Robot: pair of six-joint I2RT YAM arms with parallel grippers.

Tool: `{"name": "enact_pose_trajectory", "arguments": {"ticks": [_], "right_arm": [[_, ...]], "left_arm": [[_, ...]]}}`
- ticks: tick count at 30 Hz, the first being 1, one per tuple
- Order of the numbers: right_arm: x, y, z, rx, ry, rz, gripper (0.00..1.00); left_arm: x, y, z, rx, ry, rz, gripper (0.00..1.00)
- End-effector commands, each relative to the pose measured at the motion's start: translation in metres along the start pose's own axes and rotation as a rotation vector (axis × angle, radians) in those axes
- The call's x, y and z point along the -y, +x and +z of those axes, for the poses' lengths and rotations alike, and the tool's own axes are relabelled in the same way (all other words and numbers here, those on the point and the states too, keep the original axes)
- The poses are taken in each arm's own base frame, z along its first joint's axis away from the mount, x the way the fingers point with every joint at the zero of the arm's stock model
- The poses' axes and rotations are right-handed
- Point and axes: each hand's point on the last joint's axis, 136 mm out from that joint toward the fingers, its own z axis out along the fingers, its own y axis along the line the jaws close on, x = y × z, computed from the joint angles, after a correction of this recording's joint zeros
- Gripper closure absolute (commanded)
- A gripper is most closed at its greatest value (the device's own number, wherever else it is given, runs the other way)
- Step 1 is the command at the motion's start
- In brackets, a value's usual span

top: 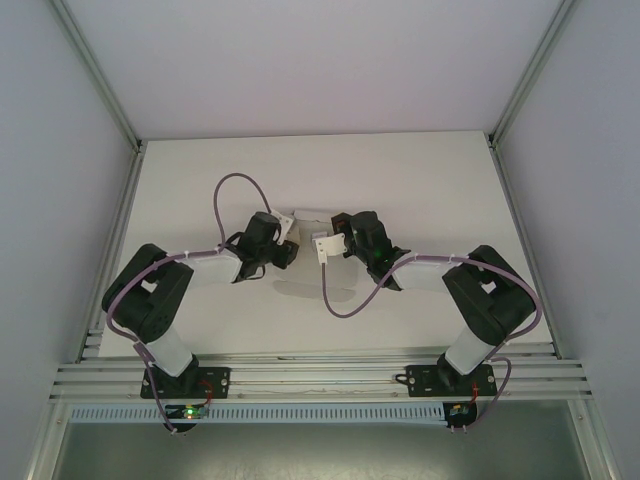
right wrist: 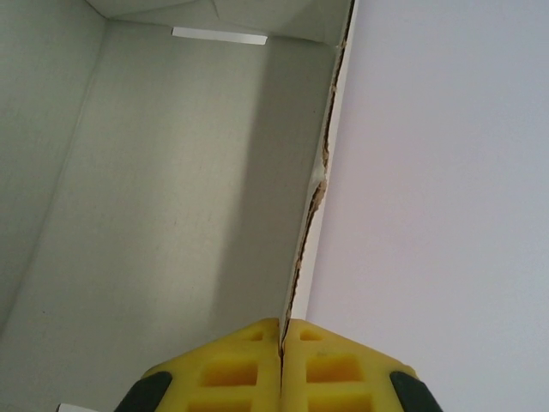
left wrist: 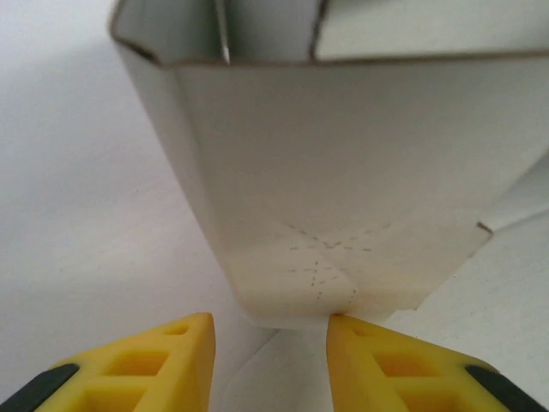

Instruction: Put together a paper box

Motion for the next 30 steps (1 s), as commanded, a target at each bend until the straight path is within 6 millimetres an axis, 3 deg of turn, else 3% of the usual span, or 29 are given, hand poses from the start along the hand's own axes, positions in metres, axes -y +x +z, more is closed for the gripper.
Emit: {"name": "enact_pose_trajectory", "arguments": {"ticks": [1,7,12,15,20,25,30], "right_arm": [[-0.014,-0.007,-0.003,0.036,-0.074,0.013,1.0],[-0.015,-0.006,-0.002,0.03,-0.077,0.007,1.0],[-0.015,-0.008,-0.003,0.036,-0.082,0.006,1.0],[-0.013,-0.008,-0.003,0.031,-0.076,0.005,1.0],[-0.012,-0.008,-0.004,0.031,-0.075,0.006,1.0],[-0.012,-0.007,-0.004,0.029,-0.075,0.01,1.0],[-0.012,-0.007,-0.004,0.025,-0.076,0.008,1.0]], "left_arm": [[0.004,-0.029,-0.009,0.085,0.04,0.036,0.63],[0.002,-0.048,-0.02,0.153,0.035,0.084,0.62],[0.017,-0.061,-0.029,0.163,0.118,0.131,0.62],[0.013,-0.065,-0.028,0.175,0.096,0.134,0.65],[0.011,-0.05,-0.014,0.106,0.099,0.116,0.67],[-0.011,-0.032,-0.004,0.067,-0.012,0.077,0.67],[-0.03,-0.024,-0.006,0.018,-0.123,0.028,0.54]]}}
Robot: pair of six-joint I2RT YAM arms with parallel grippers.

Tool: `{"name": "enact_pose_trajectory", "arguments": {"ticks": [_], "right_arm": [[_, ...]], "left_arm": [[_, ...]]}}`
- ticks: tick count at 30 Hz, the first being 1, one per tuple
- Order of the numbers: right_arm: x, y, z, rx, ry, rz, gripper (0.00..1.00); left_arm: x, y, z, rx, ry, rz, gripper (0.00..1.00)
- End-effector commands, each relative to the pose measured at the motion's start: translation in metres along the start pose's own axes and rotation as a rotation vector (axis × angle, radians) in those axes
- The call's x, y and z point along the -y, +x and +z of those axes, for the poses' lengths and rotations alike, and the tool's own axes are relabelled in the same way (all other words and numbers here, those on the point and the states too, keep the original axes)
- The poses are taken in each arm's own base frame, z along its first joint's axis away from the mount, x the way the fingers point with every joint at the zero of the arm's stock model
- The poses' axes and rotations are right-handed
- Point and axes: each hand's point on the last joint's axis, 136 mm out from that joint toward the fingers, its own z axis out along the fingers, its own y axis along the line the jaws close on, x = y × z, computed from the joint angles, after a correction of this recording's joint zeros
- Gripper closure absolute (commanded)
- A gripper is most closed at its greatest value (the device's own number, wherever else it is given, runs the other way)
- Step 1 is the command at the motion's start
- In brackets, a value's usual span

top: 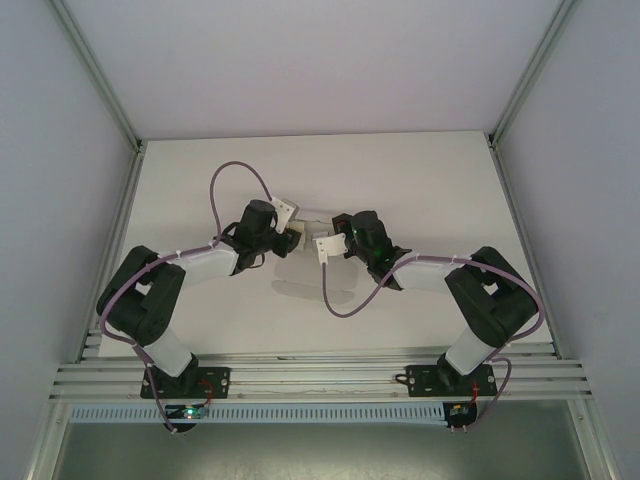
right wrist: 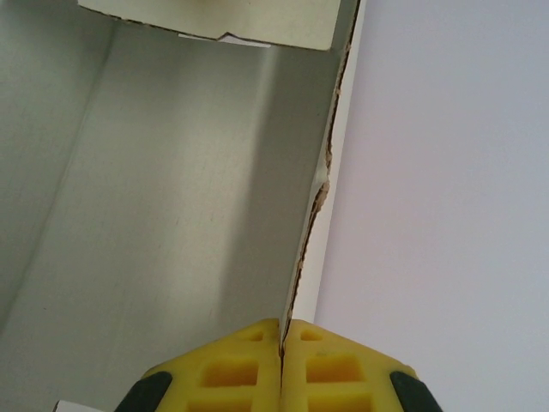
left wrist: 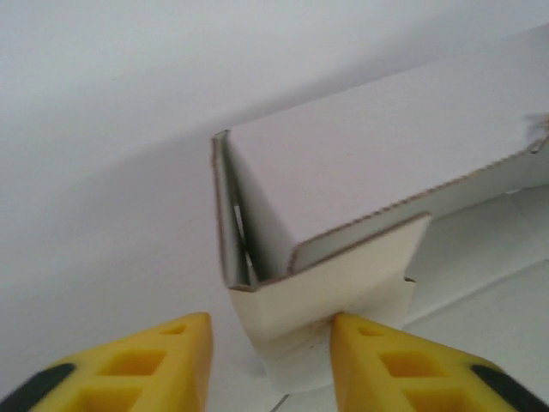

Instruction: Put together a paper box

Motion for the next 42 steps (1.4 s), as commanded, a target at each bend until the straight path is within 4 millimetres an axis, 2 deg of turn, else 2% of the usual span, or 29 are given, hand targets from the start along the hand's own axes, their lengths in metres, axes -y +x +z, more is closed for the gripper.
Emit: {"name": "enact_pose_trajectory", "arguments": {"ticks": [1,3,5,7,10,12,16,20,24,28,30,33,36,42], "right_arm": [[-0.009,-0.008,-0.002,0.031,-0.055,-0.004,1.0],[-0.009,-0.008,-0.002,0.031,-0.055,-0.003,1.0],[-0.009,-0.007,-0.003,0.028,-0.056,-0.001,1.0],[-0.009,-0.008,-0.003,0.034,-0.056,-0.001,1.0],[-0.008,-0.012,-0.005,0.054,-0.055,0.006,1.0],[-0.006,-0.013,-0.006,0.062,-0.054,0.013,1.0],[-0.005,-0.015,-0.008,0.071,-0.052,0.022,1.0],[-0.007,-0.015,-0.008,0.071,-0.068,0.027,1.0],[-0.013,-0.015,-0.005,0.07,-0.097,0.025,1.0],[-0.016,-0.015,-0.004,0.066,-0.124,0.032,1.0],[-0.018,-0.016,-0.004,0.07,-0.136,0.037,1.0],[-0.02,-0.016,-0.003,0.068,-0.15,0.04,1.0],[-0.021,-0.016,-0.003,0.073,-0.164,0.051,1.0],[-0.026,-0.012,-0.001,0.051,-0.195,0.055,1.0]], "left_arm": [[-0.028,0.02,0.003,-0.081,-0.142,-0.05,0.54],[-0.031,0.022,0.004,-0.081,-0.159,-0.053,0.49],[-0.035,0.023,0.005,-0.091,-0.179,-0.063,0.48],[-0.028,0.019,0.01,-0.075,-0.123,-0.061,0.46],[-0.003,0.007,0.016,-0.03,0.043,-0.046,0.45],[0.006,-0.001,0.018,-0.002,0.1,-0.034,0.45],[0.015,-0.013,0.018,0.042,0.155,-0.013,0.52],[0.01,-0.022,0.018,0.081,0.128,-0.026,0.59],[0.007,-0.029,0.023,0.096,0.113,-0.033,0.57],[-0.006,-0.032,0.032,0.088,0.042,-0.051,0.54],[-0.006,-0.034,0.035,0.1,0.035,-0.058,0.59],[-0.006,-0.038,0.036,0.134,0.029,-0.057,0.61],[-0.018,-0.043,0.035,0.178,-0.045,-0.064,0.68],[-0.021,-0.046,0.042,0.164,-0.093,-0.051,0.72]]}}
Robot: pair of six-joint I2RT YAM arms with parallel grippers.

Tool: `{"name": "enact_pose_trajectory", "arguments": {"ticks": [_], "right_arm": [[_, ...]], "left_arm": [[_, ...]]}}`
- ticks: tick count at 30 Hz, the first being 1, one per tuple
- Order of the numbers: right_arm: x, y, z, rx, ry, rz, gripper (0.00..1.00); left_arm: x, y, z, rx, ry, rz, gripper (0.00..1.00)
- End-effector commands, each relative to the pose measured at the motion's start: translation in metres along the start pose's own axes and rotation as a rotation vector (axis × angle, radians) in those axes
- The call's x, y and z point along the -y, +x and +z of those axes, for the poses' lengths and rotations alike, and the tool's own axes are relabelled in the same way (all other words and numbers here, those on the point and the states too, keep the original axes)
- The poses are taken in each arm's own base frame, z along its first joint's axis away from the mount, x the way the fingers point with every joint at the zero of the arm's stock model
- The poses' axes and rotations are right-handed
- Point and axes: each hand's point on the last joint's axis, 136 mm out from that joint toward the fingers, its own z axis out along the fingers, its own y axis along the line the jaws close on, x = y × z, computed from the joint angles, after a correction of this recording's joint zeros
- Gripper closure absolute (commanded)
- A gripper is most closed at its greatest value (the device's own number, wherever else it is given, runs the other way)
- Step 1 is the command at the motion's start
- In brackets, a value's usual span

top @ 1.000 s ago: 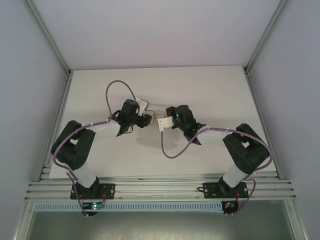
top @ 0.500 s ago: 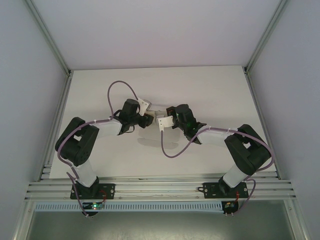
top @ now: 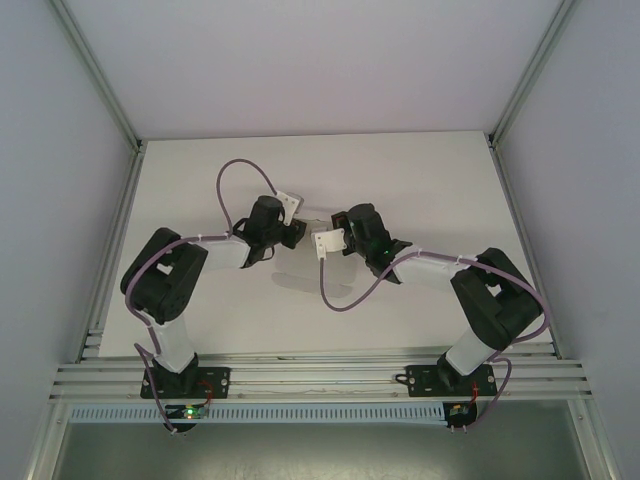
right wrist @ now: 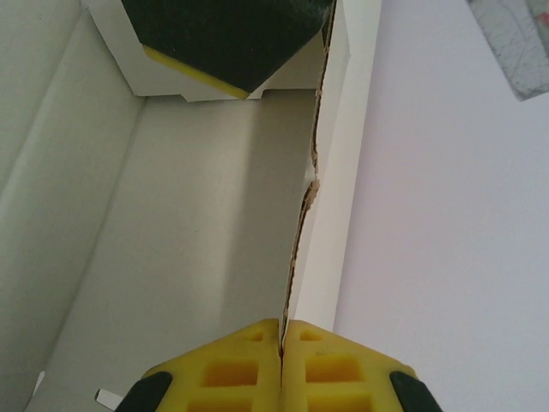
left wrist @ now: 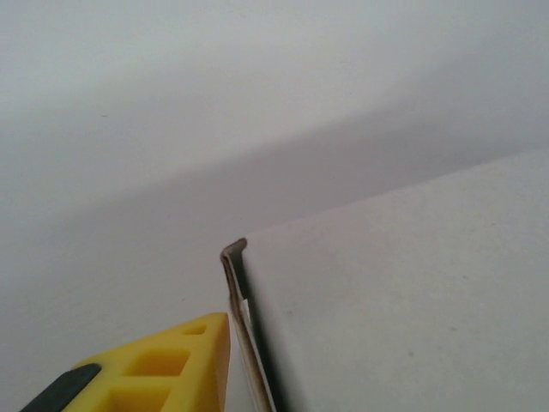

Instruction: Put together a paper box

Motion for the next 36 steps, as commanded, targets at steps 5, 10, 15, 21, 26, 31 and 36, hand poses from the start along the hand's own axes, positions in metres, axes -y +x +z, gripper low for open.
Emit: {"name": "enact_pose_trajectory", "arguments": {"ticks": [5,10,15,21,26,31,36], "right_arm": [[-0.03,0.0,0.002,0.02,-0.129,0.009,1.0],[-0.031,0.009,0.001,-0.005,-0.149,0.029,1.0],[-0.034,0.013,0.004,-0.021,-0.173,0.034,1.0],[-0.033,0.017,0.002,-0.042,-0.188,0.046,1.0],[-0.033,0.02,0.003,-0.056,-0.191,0.053,1.0],[-0.031,0.02,0.001,-0.059,-0.187,0.058,1.0],[-0.031,0.022,0.001,-0.066,-0.193,0.059,1.0]], "left_arm": [[-0.027,-0.016,0.005,0.01,-0.272,0.044,0.87],[-0.057,0.021,-0.007,-0.103,-0.514,0.013,1.0],[-0.072,0.048,-0.016,-0.162,-0.675,0.047,1.0],[-0.089,0.061,-0.031,-0.208,-0.85,-0.012,1.0],[-0.092,0.06,-0.037,-0.181,-0.938,-0.01,1.0],[-0.098,0.062,-0.05,-0.226,-1.037,-0.046,1.0],[-0.099,0.063,-0.058,-0.227,-1.128,-0.03,1.0]]}}
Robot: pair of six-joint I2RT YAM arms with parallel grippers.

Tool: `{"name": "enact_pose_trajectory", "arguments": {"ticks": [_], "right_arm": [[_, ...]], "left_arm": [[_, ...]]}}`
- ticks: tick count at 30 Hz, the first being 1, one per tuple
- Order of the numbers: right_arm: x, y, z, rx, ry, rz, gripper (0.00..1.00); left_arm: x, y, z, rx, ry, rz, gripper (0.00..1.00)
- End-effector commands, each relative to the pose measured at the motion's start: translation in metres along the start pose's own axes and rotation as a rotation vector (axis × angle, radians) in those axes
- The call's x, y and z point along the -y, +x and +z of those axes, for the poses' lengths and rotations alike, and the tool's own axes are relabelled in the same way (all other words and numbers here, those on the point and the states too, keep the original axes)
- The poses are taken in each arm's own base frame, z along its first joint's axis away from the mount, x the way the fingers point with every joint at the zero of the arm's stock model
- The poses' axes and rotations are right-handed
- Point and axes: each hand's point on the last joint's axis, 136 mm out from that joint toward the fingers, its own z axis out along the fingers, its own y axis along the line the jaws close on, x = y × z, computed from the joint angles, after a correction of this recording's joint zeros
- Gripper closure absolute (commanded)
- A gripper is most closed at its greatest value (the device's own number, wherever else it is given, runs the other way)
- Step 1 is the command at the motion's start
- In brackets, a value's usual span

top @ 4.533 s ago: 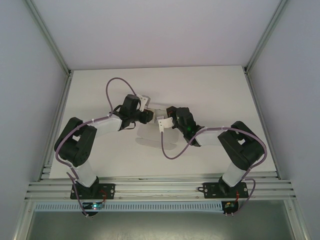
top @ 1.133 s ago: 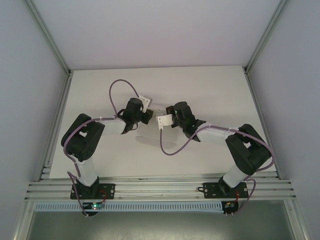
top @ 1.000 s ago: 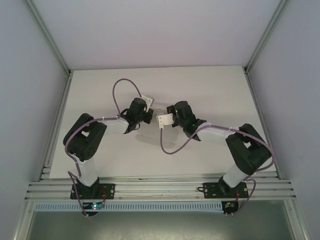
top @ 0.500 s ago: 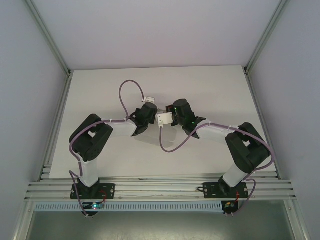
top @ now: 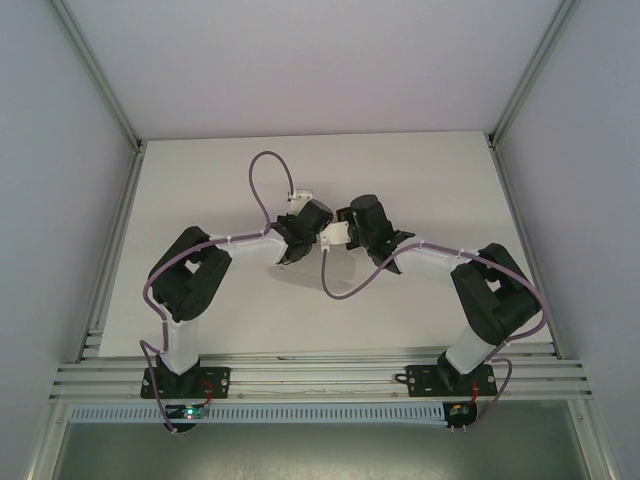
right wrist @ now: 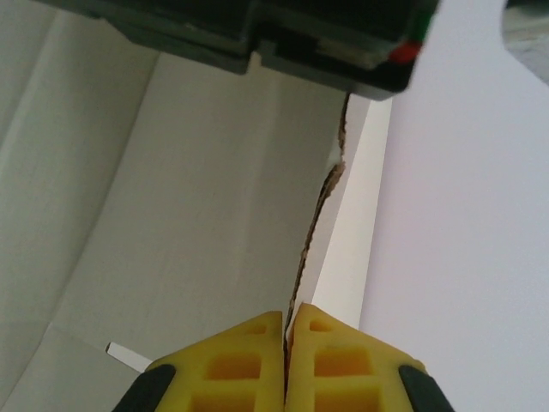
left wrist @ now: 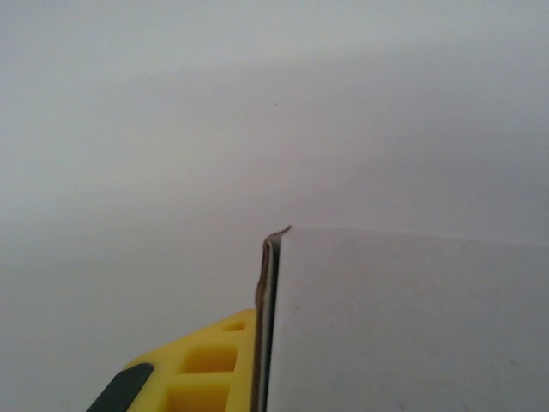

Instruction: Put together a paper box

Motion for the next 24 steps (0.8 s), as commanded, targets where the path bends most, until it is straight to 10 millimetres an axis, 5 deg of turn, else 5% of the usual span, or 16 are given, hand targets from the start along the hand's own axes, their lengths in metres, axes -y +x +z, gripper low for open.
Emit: {"name": "enact_pose_trajectory", "arguments": {"ticks": [1,14,24], "right_arm": [[-0.03,0.004,-0.004,-0.041,-0.125,0.012,1.0],[-0.029,0.007,-0.004,-0.055,-0.123,0.023,1.0],[-0.014,-0.005,-0.01,0.033,-0.081,0.112,1.0]], "left_arm": [[-0.11,0.053,0.01,-0.069,-0.526,0.141,1.0],[-0.123,0.053,-0.006,-0.082,-0.634,0.162,1.0],[-0.054,0.052,0.013,-0.036,-0.149,0.123,1.0]]}}
